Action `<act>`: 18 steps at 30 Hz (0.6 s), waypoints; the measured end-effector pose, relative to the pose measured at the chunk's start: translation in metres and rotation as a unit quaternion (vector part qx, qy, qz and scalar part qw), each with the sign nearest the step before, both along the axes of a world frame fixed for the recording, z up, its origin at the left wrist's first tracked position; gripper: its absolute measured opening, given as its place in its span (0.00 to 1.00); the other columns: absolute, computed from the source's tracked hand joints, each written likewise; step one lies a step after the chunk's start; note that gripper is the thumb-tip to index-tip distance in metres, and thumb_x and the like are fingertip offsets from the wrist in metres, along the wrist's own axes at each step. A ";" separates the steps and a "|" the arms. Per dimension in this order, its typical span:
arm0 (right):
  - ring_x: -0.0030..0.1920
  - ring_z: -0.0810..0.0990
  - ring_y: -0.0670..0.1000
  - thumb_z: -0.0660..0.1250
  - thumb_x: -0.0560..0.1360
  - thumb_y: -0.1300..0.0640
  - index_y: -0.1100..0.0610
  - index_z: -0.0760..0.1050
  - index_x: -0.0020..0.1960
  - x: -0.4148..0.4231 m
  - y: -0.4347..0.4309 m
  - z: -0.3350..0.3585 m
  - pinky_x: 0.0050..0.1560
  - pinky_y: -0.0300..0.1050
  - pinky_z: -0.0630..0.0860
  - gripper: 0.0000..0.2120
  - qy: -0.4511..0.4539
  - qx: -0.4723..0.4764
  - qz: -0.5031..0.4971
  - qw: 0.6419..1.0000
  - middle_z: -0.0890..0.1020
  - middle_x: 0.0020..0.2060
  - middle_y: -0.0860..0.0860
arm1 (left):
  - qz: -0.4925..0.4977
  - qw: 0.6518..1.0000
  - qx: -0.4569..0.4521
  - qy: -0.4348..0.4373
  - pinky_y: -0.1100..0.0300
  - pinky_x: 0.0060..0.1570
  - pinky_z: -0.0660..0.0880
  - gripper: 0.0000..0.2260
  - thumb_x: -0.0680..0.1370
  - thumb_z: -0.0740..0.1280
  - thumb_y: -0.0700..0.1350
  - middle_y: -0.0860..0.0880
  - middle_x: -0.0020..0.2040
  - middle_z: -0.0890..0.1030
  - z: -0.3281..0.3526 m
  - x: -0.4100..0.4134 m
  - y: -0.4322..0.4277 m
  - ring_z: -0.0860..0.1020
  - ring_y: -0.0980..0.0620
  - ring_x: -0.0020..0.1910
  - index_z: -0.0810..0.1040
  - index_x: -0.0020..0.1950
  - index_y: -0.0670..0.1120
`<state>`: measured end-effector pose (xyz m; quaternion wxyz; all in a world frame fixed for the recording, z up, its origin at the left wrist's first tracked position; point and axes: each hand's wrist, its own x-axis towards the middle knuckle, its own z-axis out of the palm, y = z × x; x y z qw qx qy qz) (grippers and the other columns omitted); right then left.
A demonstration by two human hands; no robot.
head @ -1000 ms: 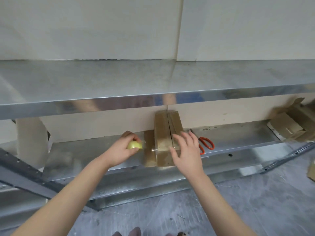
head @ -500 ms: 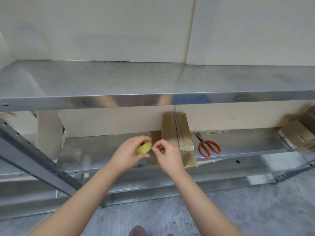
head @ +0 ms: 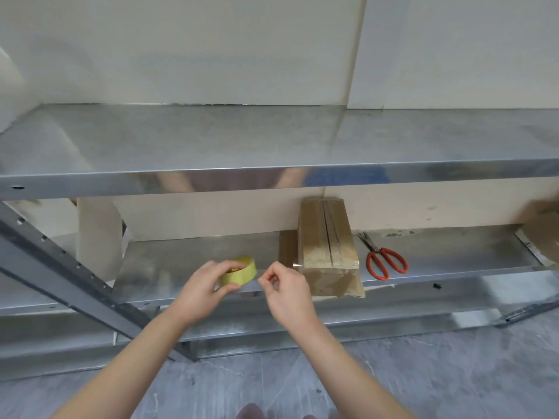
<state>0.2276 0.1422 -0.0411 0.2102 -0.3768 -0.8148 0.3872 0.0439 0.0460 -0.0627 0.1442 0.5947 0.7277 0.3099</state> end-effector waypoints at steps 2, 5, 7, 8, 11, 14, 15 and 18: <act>0.40 0.74 0.43 0.68 0.76 0.55 0.50 0.72 0.40 -0.010 -0.006 -0.010 0.39 0.31 0.65 0.08 0.000 -0.008 -0.007 1.000 0.77 0.36 0.44 | 0.012 0.999 0.015 0.040 0.67 0.50 0.69 0.17 0.71 0.75 0.49 0.62 0.47 0.79 -0.001 -0.008 0.002 0.78 0.54 0.47 0.79 0.59 0.54; 0.38 0.74 0.42 0.67 0.76 0.53 0.49 0.74 0.40 -0.027 -0.001 -0.023 0.39 0.34 0.65 0.07 -0.002 -0.065 -0.042 0.997 0.77 0.36 0.43 | 0.027 0.996 0.005 0.085 0.57 0.45 0.75 0.19 0.69 0.76 0.51 0.52 0.46 0.83 -0.006 -0.017 0.011 0.80 0.50 0.45 0.80 0.57 0.48; 0.39 0.75 0.44 0.67 0.77 0.50 0.51 0.77 0.42 -0.043 0.010 -0.030 0.40 0.37 0.66 0.07 -0.015 -0.088 -0.063 0.994 0.78 0.36 0.44 | 0.046 0.996 -0.014 0.076 0.56 0.46 0.75 0.20 0.68 0.77 0.49 0.48 0.46 0.83 -0.013 -0.026 0.017 0.80 0.46 0.46 0.80 0.57 0.45; 0.39 0.77 0.47 0.67 0.76 0.49 0.52 0.78 0.43 -0.050 0.015 -0.035 0.40 0.39 0.67 0.08 -0.030 -0.092 -0.073 0.993 0.79 0.36 0.45 | 0.051 0.996 -0.025 0.072 0.55 0.47 0.75 0.20 0.68 0.77 0.49 0.46 0.47 0.83 -0.019 -0.029 0.020 0.80 0.45 0.47 0.80 0.57 0.44; 0.46 0.81 0.54 0.66 0.76 0.45 0.51 0.79 0.44 -0.061 0.028 -0.060 0.42 0.41 0.71 0.10 -0.128 -0.096 -0.098 0.982 0.84 0.43 0.50 | 0.052 0.994 -0.065 0.070 0.54 0.49 0.73 0.21 0.69 0.77 0.48 0.44 0.51 0.82 -0.040 -0.032 0.025 0.79 0.44 0.50 0.79 0.58 0.43; 0.51 0.82 0.56 0.66 0.76 0.43 0.50 0.79 0.45 -0.062 0.031 -0.088 0.46 0.43 0.74 0.11 -0.200 -0.133 -0.110 0.964 0.85 0.48 0.51 | 0.039 0.990 -0.117 0.061 0.56 0.49 0.68 0.20 0.70 0.75 0.48 0.45 0.51 0.81 -0.063 -0.025 0.026 0.77 0.43 0.51 0.77 0.58 0.43; 0.53 0.82 0.56 0.66 0.75 0.42 0.49 0.80 0.47 -0.064 0.032 -0.094 0.47 0.42 0.74 0.11 -0.217 -0.144 -0.114 0.959 0.85 0.49 0.50 | 0.035 0.989 -0.123 0.071 0.56 0.47 0.66 0.19 0.71 0.75 0.48 0.46 0.50 0.80 -0.069 -0.024 0.026 0.77 0.44 0.51 0.76 0.58 0.44; 0.55 0.81 0.54 0.65 0.75 0.42 0.47 0.81 0.49 -0.070 0.034 -0.102 0.46 0.41 0.71 0.11 -0.259 -0.127 -0.126 0.949 0.84 0.51 0.49 | 0.036 0.984 -0.139 0.103 0.57 0.49 0.63 0.17 0.73 0.72 0.49 0.49 0.52 0.79 -0.081 -0.023 0.028 0.75 0.46 0.52 0.73 0.59 0.47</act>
